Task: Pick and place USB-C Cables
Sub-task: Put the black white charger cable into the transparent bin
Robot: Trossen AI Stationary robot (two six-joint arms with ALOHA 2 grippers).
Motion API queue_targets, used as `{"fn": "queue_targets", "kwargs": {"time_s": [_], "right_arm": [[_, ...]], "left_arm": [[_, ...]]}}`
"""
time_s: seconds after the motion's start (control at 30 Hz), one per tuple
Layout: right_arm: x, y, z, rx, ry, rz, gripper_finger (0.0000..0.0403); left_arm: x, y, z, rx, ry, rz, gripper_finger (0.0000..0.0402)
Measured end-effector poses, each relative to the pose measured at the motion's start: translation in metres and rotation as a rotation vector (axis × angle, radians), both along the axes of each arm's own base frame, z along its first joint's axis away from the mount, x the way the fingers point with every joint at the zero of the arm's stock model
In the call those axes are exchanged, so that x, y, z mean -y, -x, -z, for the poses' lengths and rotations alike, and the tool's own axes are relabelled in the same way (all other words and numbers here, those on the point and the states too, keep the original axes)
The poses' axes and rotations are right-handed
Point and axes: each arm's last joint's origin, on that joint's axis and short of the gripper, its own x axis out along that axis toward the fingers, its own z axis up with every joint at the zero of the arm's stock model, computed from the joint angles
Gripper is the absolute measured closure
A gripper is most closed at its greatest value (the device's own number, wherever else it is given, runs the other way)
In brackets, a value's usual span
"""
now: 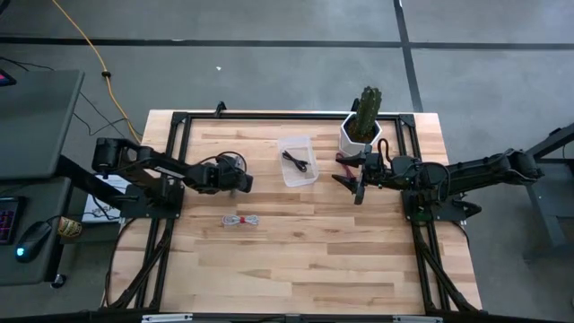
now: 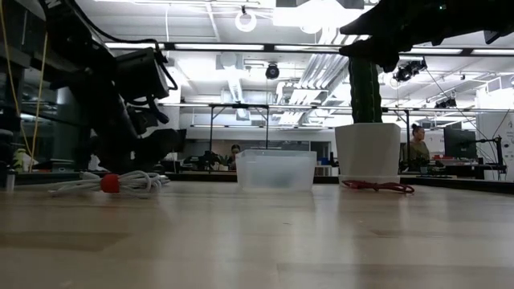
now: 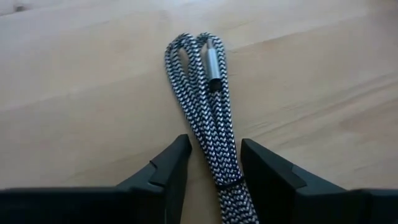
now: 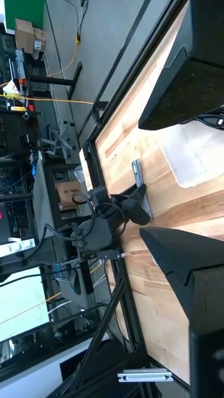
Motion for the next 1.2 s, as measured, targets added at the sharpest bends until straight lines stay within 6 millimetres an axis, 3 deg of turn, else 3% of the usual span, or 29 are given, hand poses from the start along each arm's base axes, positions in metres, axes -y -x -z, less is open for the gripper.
{"fn": "queue_targets", "kwargs": {"time_s": [0.3, 0.53, 0.67, 0.87, 1.2], "right_arm": [[0.000, 0.000, 0.000, 0.000, 0.000, 0.000, 0.0142], [0.000, 0.000, 0.000, 0.000, 0.000, 0.000, 0.0142], [0.000, 0.000, 0.000, 0.000, 0.000, 0.000, 0.0142], [0.000, 0.000, 0.000, -0.005, 0.000, 0.000, 0.0142], [0.000, 0.000, 0.001, -0.004, -0.023, 0.004, 0.0142]], "left_arm": [[0.001, 0.001, -0.003, -0.011, 0.005, 0.039, 0.0295], [0.001, 0.001, -0.003, -0.043, 0.015, 0.103, 0.0382], [0.003, 0.002, -0.010, -0.041, 0.023, 0.182, 0.0386], [0.020, -0.003, -0.044, 0.088, -0.162, 0.301, 0.0397], [0.072, -0.024, -0.104, 0.416, -0.547, 0.625, 0.0399]]}}
